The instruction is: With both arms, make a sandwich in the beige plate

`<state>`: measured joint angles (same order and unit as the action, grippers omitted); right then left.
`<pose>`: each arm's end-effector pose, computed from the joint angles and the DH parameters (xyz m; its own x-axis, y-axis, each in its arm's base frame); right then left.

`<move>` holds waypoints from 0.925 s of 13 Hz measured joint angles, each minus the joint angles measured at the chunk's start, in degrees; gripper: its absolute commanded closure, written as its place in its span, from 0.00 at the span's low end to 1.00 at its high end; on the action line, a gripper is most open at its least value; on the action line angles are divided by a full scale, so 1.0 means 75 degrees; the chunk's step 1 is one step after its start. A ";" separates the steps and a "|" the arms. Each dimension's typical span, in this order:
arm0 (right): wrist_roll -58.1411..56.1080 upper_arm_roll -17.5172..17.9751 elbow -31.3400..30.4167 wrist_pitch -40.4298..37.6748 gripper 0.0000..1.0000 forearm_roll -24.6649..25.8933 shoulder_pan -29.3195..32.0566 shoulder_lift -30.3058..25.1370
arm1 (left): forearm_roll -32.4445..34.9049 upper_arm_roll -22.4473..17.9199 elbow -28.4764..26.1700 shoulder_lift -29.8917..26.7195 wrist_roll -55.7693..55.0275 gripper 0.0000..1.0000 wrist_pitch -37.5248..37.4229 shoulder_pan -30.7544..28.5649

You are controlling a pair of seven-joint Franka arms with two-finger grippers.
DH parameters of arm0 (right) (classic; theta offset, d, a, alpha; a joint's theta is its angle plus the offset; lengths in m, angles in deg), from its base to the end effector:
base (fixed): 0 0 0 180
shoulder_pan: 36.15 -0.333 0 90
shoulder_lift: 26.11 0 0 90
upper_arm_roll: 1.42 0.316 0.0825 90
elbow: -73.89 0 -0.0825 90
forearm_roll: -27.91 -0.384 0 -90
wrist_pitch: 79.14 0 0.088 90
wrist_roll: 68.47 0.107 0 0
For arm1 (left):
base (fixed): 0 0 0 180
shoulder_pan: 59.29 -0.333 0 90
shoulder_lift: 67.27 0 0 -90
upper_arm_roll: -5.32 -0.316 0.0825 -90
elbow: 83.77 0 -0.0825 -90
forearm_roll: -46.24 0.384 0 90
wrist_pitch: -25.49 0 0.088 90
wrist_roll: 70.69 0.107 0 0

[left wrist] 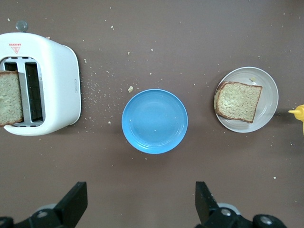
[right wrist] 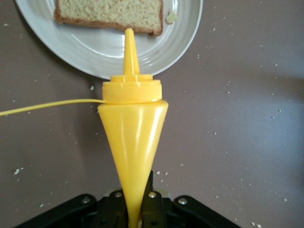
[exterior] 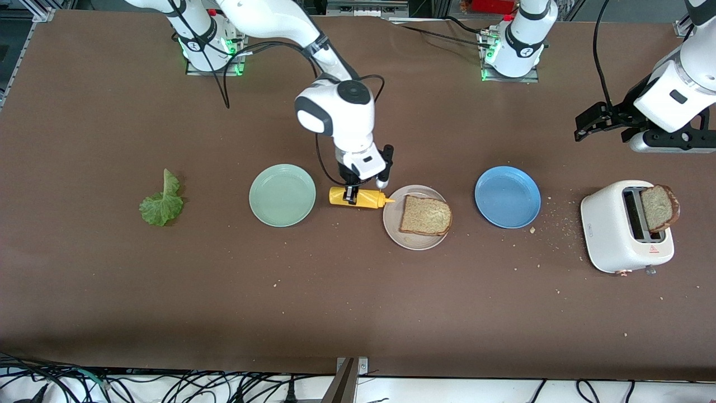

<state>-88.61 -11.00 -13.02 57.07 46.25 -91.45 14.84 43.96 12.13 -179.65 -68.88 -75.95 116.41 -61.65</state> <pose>0.4943 0.5328 0.2602 0.1608 0.9865 -0.0296 0.9210 -0.1392 0.3639 0.5423 -0.0473 0.5929 0.9980 0.0151 -0.0617 0.0170 -0.9994 0.0308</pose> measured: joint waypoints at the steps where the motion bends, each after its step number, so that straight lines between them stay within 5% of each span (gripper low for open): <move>1: 0.0094 -0.0096 0.0285 -0.0435 1.00 0.0122 -0.0217 0.0141 | 0.0000 0.0000 0.0000 0.0000 0.0000 0.00 0.0000 0.0000; 4: 0.0581 -0.0155 0.0885 -0.1238 1.00 0.0668 -0.0530 0.0552 | 0.0000 -0.0001 0.0000 0.0000 0.0000 0.00 0.0000 0.0002; 12: 0.1349 -0.0398 0.2327 -0.1277 1.00 0.0967 -0.0585 0.1838 | 0.0000 -0.0002 0.0000 0.0000 0.0000 0.00 0.0000 0.0006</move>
<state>-78.49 -13.98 4.42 47.50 53.50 -95.84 28.63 43.96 12.12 -179.65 -68.88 -75.95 116.41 -61.61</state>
